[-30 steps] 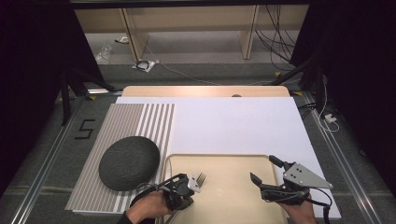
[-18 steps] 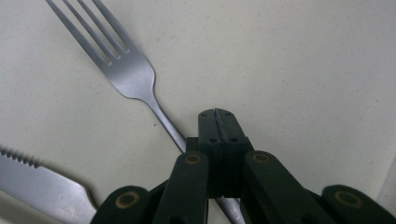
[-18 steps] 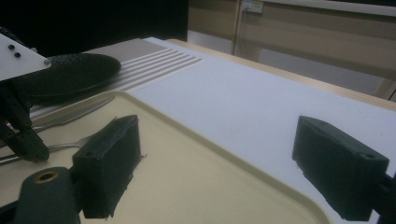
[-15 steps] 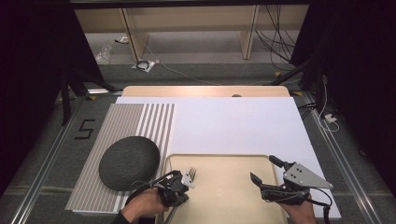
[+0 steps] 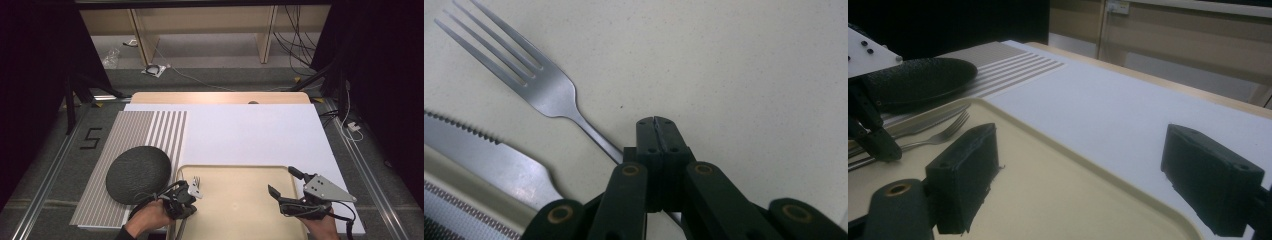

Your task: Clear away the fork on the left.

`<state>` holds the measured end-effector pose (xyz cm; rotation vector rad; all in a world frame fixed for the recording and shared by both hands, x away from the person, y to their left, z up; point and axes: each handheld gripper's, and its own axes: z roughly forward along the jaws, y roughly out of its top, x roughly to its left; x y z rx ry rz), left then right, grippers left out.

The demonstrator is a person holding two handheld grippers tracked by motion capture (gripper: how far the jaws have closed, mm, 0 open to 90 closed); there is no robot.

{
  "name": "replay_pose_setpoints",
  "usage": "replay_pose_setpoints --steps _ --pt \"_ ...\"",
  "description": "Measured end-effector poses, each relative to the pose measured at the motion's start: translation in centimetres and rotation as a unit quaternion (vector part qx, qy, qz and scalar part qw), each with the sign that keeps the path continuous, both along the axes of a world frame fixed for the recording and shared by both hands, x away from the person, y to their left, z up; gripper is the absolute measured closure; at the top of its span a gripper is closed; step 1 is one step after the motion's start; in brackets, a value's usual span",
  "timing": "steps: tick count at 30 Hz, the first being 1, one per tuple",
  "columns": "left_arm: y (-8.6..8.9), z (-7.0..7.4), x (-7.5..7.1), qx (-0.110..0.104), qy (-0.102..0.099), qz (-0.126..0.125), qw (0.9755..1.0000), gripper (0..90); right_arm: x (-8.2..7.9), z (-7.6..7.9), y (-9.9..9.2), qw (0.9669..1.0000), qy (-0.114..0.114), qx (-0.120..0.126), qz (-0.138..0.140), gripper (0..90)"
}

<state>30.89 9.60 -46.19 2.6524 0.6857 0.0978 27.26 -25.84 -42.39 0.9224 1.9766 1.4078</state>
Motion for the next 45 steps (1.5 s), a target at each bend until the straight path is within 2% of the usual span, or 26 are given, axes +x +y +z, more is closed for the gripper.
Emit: replay_pose_setpoints --steps 17,20,23,25,28,29,30,33,34,36,40,45 --pt "1.2 0.0 0.2 -0.002 0.000 0.016 0.9999 89.2 0.0 0.0 0.0 1.0000 0.000 0.000 0.000 16.2" --pt "1.3 0.1 0.2 -0.006 -0.005 0.016 0.9999 88.8 0.0 0.0 0.0 1.0000 0.001 0.001 0.001 16.2" --pt "1.4 0.3 0.2 -0.014 -0.006 0.016 0.9998 84.8 0.0 0.0 0.0 1.0000 0.001 0.001 0.000 16.2" --pt "1.5 0.6 0.1 -0.032 -0.012 0.019 0.9992 79.3 0.0 0.0 0.0 1.0000 0.001 -0.001 0.001 16.2" --pt "1.7 0.9 0.2 -0.040 -0.013 0.022 0.9988 69.9 0.0 0.0 0.1 1.0000 0.001 -0.001 0.001 16.2" --pt "1.8 1.1 0.3 -0.045 -0.019 0.025 0.9985 69.9 0.0 0.0 0.1 1.0000 0.000 -0.001 0.001 16.2" --pt "1.9 1.4 0.3 -0.057 -0.022 0.036 0.9974 57.9 0.0 0.0 0.1 1.0000 0.001 0.000 0.001 16.2" --pt "2.3 1.9 0.5 -0.073 -0.043 0.048 0.9953 50.9 0.0 0.0 0.0 1.0000 0.001 -0.001 0.000 16.2" --pt "2.3 1.9 0.5 -0.073 -0.043 0.048 0.9953 48.8 0.0 0.0 0.1 1.0000 0.000 0.000 0.001 16.2" --pt "2.9 2.3 0.8 -0.086 -0.057 0.068 0.9923 45.3 0.0 0.0 0.1 1.0000 -0.001 0.000 0.001 16.2" --pt "3.7 2.6 1.1 -0.096 -0.067 0.095 0.9885 37.1 0.0 0.0 0.1 1.0000 -0.001 0.000 0.001 16.2" --pt "4.4 3.0 1.3 -0.110 -0.078 0.113 0.9844 29.7 0.0 0.0 0.1 1.0000 -0.001 0.000 0.001 16.2"
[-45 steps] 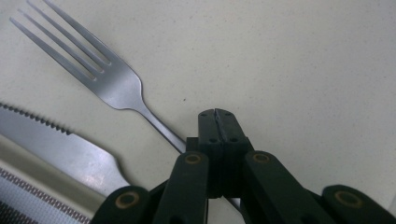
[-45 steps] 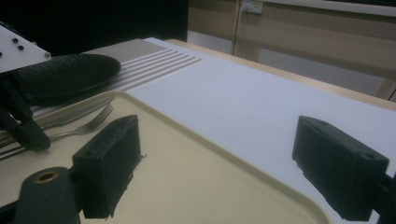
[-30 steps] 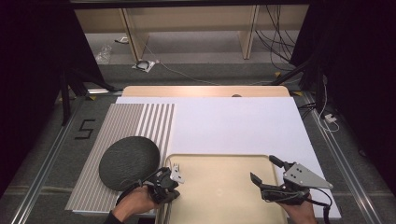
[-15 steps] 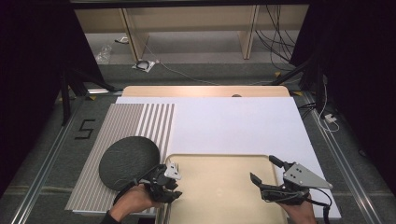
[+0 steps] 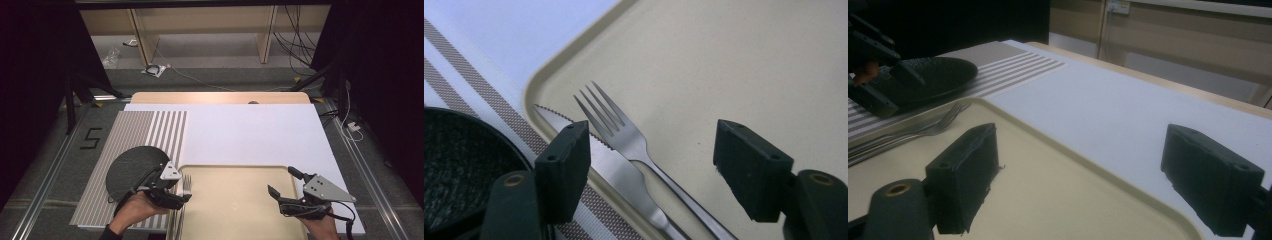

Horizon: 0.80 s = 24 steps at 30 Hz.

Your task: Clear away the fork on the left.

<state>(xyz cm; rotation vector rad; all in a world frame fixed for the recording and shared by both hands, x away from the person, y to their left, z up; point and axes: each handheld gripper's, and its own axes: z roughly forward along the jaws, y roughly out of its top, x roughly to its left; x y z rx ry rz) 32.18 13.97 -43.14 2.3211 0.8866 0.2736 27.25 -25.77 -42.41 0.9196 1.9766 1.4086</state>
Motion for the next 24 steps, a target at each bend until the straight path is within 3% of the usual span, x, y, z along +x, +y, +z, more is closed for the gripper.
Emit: replay_pose_setpoints --steps 12,24 --pt "1.4 0.9 0.2 -0.037 -0.024 0.036 0.9984 23.8 0.0 0.0 0.0 1.0000 0.001 0.001 -0.001 16.2" --pt "3.3 1.4 0.2 -0.077 -0.043 0.080 0.9929 21.6 0.0 0.0 -0.1 1.0000 0.002 0.000 -0.001 16.2"
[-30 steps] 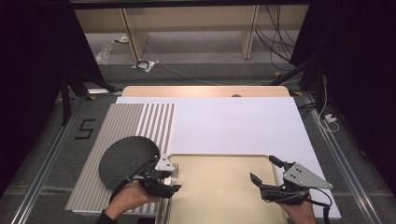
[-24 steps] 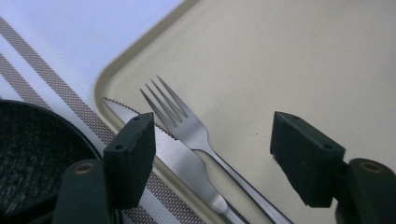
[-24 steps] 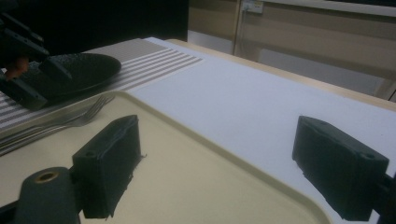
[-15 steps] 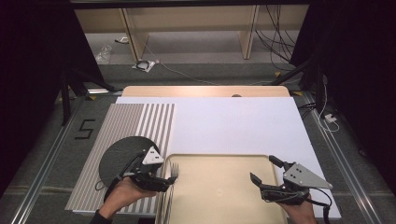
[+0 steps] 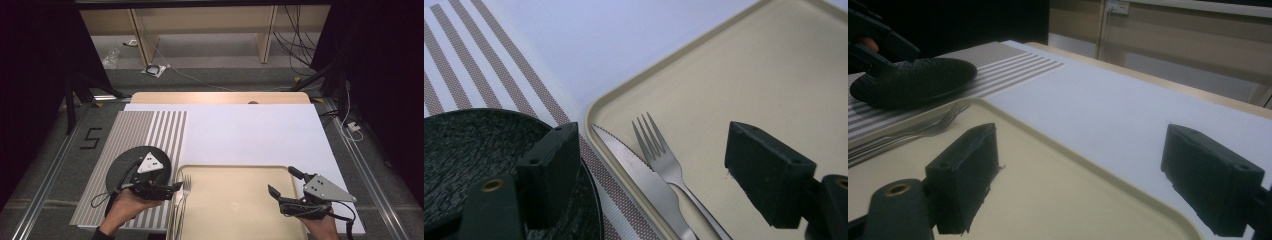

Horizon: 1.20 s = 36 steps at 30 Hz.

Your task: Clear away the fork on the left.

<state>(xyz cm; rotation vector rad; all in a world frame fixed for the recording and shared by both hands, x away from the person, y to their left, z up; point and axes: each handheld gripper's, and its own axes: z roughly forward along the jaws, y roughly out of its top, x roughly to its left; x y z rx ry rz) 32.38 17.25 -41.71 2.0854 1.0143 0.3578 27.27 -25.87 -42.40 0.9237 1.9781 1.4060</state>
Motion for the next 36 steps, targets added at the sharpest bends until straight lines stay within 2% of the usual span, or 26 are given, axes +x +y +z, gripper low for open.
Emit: replay_pose_setpoints --steps 5,6,9,10,20,23,28,33,34,35,36 --pt "0.6 0.2 0.0 -0.014 -0.007 0.016 0.9997 20.7 0.1 0.0 0.0 1.0000 -0.002 -0.001 0.000 16.2" --pt "0.9 0.2 0.0 -0.020 -0.017 0.027 0.9993 20.5 0.0 0.0 0.0 1.0000 -0.001 -0.001 0.001 16.2" --pt "1.4 0.2 0.1 -0.027 -0.017 0.039 0.9987 20.1 0.0 0.0 0.0 1.0000 -0.002 0.001 0.001 16.2" --pt "1.8 0.2 0.2 -0.030 -0.021 0.050 0.9980 20.0 0.0 0.0 0.0 1.0000 -0.001 -0.001 0.001 16.2" --pt "3.1 0.0 0.2 -0.042 -0.021 0.089 0.9949 19.2 0.1 -0.1 0.0 1.0000 -0.002 0.000 0.001 16.2" --pt "3.6 -0.1 0.1 -0.051 -0.021 0.109 0.9926 19.1 0.1 -0.1 -0.1 1.0000 0.000 0.002 -0.001 16.2" --pt "4.3 -0.4 -0.1 -0.057 -0.014 0.126 0.9903 19.2 0.1 -0.1 -0.1 1.0000 -0.001 0.003 -0.001 16.2" --pt "5.2 -0.8 -0.5 -0.081 -0.014 0.153 0.9847 19.2 0.1 -0.1 -0.1 1.0000 -0.001 0.004 0.000 16.2" --pt "5.2 -0.8 -0.5 -0.081 -0.014 0.153 0.9847 19.1 0.1 -0.1 -0.1 1.0000 -0.001 0.004 0.000 16.2" --pt "5.4 -0.9 -0.7 -0.087 -0.015 0.161 0.9829 18.9 0.1 -0.1 -0.2 1.0000 0.001 0.002 0.000 16.2" --pt "5.4 -0.9 -0.7 -0.087 -0.015 0.161 0.9829 18.9 0.1 -0.1 -0.2 1.0000 0.000 0.001 0.000 16.2"
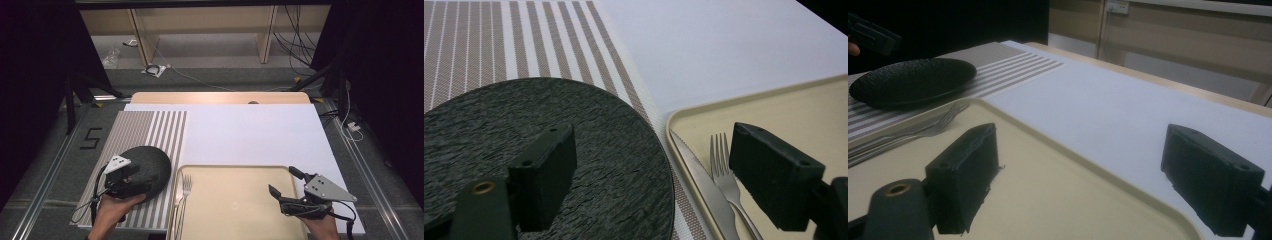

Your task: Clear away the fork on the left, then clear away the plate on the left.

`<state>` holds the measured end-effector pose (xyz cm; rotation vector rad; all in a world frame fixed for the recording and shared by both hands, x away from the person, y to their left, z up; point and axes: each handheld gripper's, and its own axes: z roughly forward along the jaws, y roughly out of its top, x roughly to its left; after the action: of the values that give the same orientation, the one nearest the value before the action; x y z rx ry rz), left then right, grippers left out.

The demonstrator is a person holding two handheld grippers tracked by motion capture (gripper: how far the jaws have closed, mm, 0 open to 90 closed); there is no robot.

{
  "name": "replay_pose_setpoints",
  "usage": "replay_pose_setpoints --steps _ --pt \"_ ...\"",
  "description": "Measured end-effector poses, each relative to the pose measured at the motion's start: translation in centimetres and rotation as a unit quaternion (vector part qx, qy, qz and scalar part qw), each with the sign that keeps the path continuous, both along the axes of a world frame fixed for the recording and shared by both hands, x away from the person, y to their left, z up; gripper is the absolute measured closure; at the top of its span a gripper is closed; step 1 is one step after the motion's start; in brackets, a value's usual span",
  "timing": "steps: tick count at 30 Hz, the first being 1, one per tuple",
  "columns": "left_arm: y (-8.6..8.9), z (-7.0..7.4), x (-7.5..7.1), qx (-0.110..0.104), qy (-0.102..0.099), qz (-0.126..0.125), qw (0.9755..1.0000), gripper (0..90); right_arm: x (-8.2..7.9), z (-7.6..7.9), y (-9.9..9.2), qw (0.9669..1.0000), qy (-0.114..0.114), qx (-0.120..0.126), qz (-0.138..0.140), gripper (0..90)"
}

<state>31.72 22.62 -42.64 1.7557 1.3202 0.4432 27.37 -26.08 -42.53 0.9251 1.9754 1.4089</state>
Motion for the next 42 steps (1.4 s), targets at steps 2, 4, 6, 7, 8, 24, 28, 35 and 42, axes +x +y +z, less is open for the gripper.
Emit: replay_pose_setpoints --steps 2,4,6,7,8,24,28,35,42 --pt "0.3 -0.1 -0.1 -0.003 -0.002 0.012 0.9999 18.9 0.0 0.0 0.0 1.0000 -0.002 0.003 0.000 16.2" --pt "0.6 -0.2 -0.2 -0.013 -0.002 0.025 0.9996 18.9 0.0 0.0 -0.1 1.0000 0.000 0.003 -0.001 16.2" --pt "0.9 -0.2 -0.3 -0.017 -0.003 0.032 0.9993 19.0 0.0 0.0 -0.1 1.0000 0.001 0.002 -0.001 16.2" --pt "1.0 -0.2 -0.4 -0.019 -0.002 0.035 0.9992 18.9 0.1 0.0 -0.1 1.0000 0.001 0.003 0.000 16.2" --pt "1.0 -0.2 -0.4 -0.019 -0.002 0.035 0.9992 18.7 0.1 -0.1 -0.1 1.0000 0.001 0.003 0.000 16.2" --pt "3.4 -1.1 -1.1 -0.070 0.022 0.094 0.9929 17.7 0.0 0.0 0.0 1.0000 0.000 0.002 0.001 16.2" --pt "3.7 -1.2 -1.3 -0.069 0.028 0.106 0.9916 17.5 0.0 0.0 0.0 1.0000 0.000 0.001 0.001 16.2" --pt "4.8 -1.5 -1.7 -0.108 0.036 0.132 0.9847 17.4 0.0 0.0 -0.1 1.0000 0.000 0.003 0.000 16.2" --pt "5.6 -1.8 -2.1 -0.121 0.047 0.147 0.9806 17.2 -0.2 0.0 0.1 1.0000 0.000 -0.002 -0.001 16.2"
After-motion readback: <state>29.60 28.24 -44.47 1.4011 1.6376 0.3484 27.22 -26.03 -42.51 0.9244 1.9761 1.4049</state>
